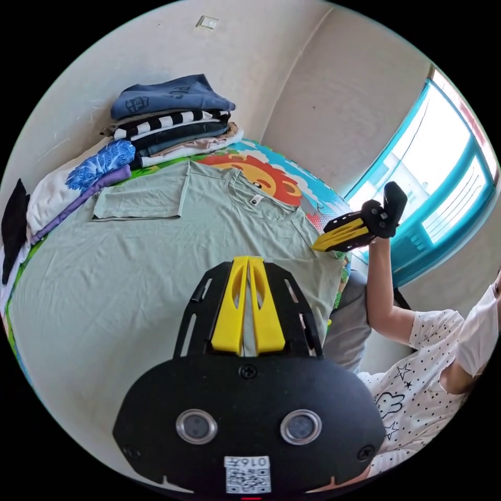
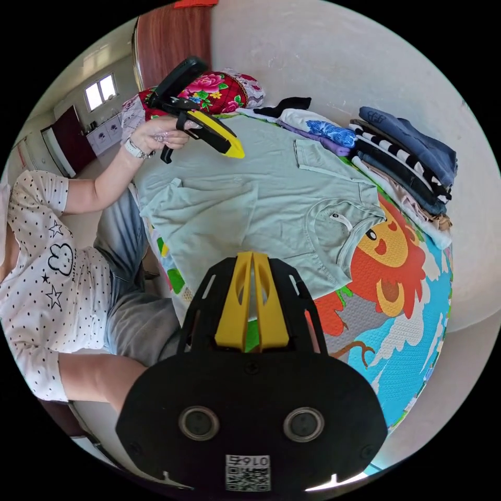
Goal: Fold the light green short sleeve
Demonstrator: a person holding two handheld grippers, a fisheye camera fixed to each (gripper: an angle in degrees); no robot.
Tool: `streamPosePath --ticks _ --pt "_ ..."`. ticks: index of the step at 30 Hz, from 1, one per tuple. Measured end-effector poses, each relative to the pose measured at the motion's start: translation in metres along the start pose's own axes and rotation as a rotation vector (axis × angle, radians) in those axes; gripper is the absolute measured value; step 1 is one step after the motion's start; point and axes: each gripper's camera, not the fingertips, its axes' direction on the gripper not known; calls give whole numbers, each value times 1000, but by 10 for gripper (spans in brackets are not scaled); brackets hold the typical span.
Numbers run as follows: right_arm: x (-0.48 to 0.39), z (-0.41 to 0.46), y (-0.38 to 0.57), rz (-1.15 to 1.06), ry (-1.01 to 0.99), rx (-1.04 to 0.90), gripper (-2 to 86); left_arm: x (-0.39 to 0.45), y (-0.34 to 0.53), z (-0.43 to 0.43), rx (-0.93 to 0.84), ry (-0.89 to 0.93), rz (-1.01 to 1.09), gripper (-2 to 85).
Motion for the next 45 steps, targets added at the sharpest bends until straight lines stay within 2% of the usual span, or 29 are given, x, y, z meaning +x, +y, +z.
streamPosePath --ticks 4,12,19,25,32,38,45 --pt "2 0 -2 25 24 0 -2 -2 5 20 -35 51 23 11" --pt "-17 -14 -12 -76 9 116 -1 -8 -6 82 -152 5 30 50" --pt "-26 -16 -20 -104 10 151 0 -2 -23 101 -136 17 71 -3" --pt "-32 0 -30 -112 18 79 6 -3 -47 89 -151 66 114 -9" --pt "-52 31 -45 -215 -19 -68 23 -25 -80 99 -293 128 119 -10" --pt "-37 30 -43 -111 -1 -37 -2 -31 -94 107 -359 129 132 -10" --pt "-18 24 -45 39 39 38 -3 -64 -80 116 -401 158 37 -9"
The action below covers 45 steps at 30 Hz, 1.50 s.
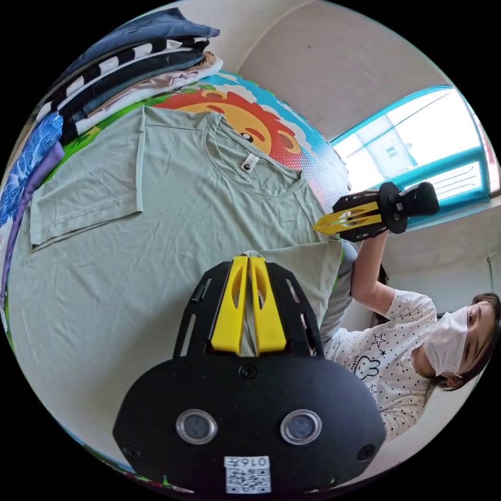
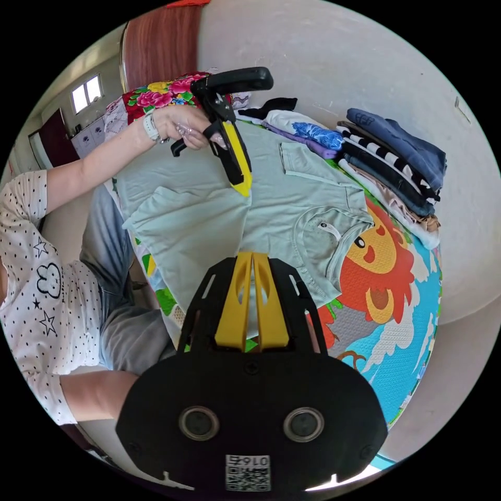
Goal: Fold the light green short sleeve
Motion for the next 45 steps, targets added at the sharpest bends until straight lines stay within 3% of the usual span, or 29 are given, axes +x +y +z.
streamPosePath --ticks 8,15,21,31,38,45 --pt "11 3 -24 141 46 101 5 8 124 -89 334 17 -63 13" --pt "-28 45 -67 -21 90 -32 33 61 262 -98 389 -166 -138 55" --pt "-37 64 -88 -24 99 -32 54 92 329 -98 500 -149 -212 76" --pt "-38 106 -113 14 18 -71 89 123 359 -121 560 -125 -192 67" --pt "-25 123 -117 110 5 -55 15 135 379 -145 568 -175 -216 -3" --pt "-18 121 -111 133 -13 -16 0 145 409 -173 594 -177 -237 -10"
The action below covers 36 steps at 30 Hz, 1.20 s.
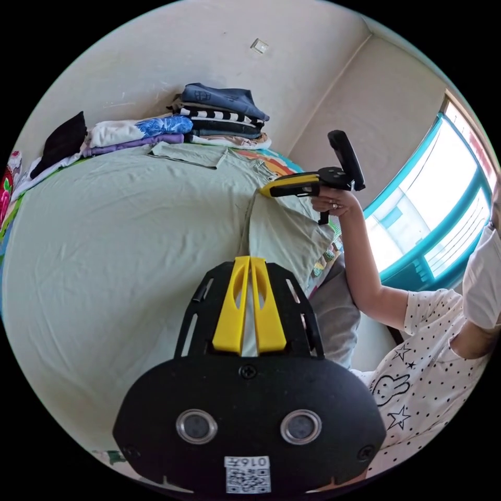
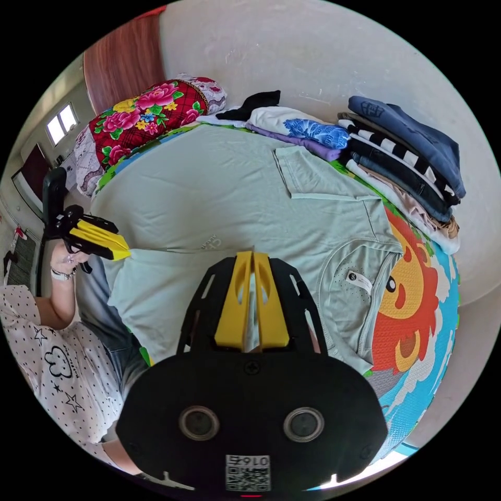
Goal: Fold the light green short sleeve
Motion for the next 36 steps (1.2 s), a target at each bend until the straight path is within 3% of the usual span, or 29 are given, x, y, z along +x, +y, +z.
streamPosePath --ticks 12,17,26,36 --pt "-3 22 -7 26 15 -40 11 -6 8 -33 43 69 -106 -9" --pt "8 6 -1 111 5 9 39 6 10 -60 87 -3 -117 -4" --pt "-28 5 9 -110 29 -107 51 42 -9 -46 -9 -89 -52 40" --pt "-23 5 10 -61 55 -111 0 51 -5 -74 40 -88 -98 -4"
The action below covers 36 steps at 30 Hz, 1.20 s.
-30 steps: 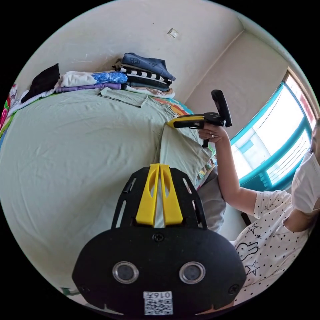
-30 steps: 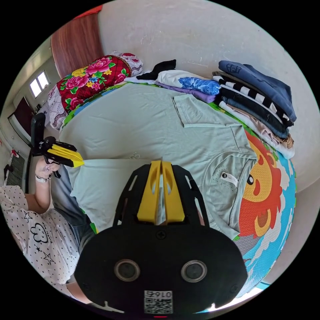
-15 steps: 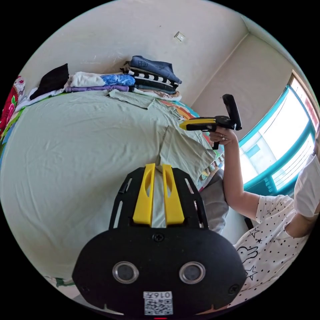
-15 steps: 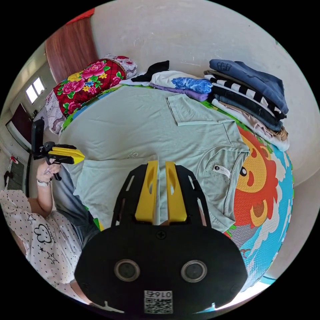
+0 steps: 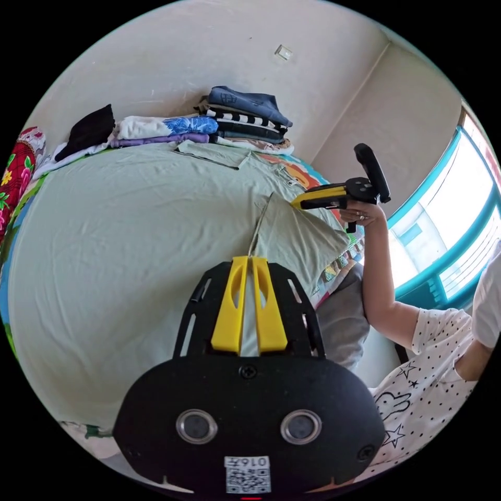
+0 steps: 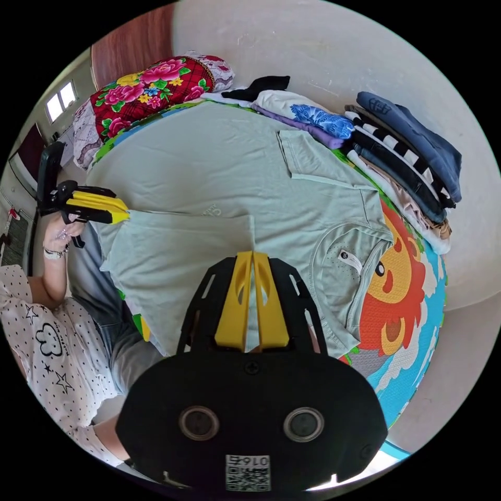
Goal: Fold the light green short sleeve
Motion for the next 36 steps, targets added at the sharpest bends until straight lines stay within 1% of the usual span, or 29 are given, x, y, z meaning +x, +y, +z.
streamPosePath --ticks 6,9,12,14,15,17,18,24,28,33,36 --pt "8 -12 11 55 19 27 11 5 -1 -9 50 47 -34 18" --pt "7 -17 16 28 -13 32 26 17 -7 -5 45 78 -3 45" --pt "2 -15 19 -18 -19 0 46 25 -12 11 26 57 4 56" --pt "-3 -13 19 -46 -10 -17 48 26 -13 21 1 50 -2 46" --pt "-4 -14 20 -51 -11 -12 46 28 -12 21 14 50 -8 19" --pt "-5 -16 23 -58 2 -12 11 29 -11 20 21 66 -15 0" --pt "-4 -17 25 -57 5 -11 8 29 -11 20 19 75 -16 -4" --pt "11 -29 41 -17 -22 -6 -2 28 -13 22 24 138 -51 -4" --pt "16 -46 56 27 49 5 1 39 -13 10 61 195 -29 9" --pt "13 -82 91 -86 -29 125 10 74 -15 23 -91 161 103 46" --pt "18 -98 113 -109 -54 181 12 80 -8 30 -132 224 113 60"
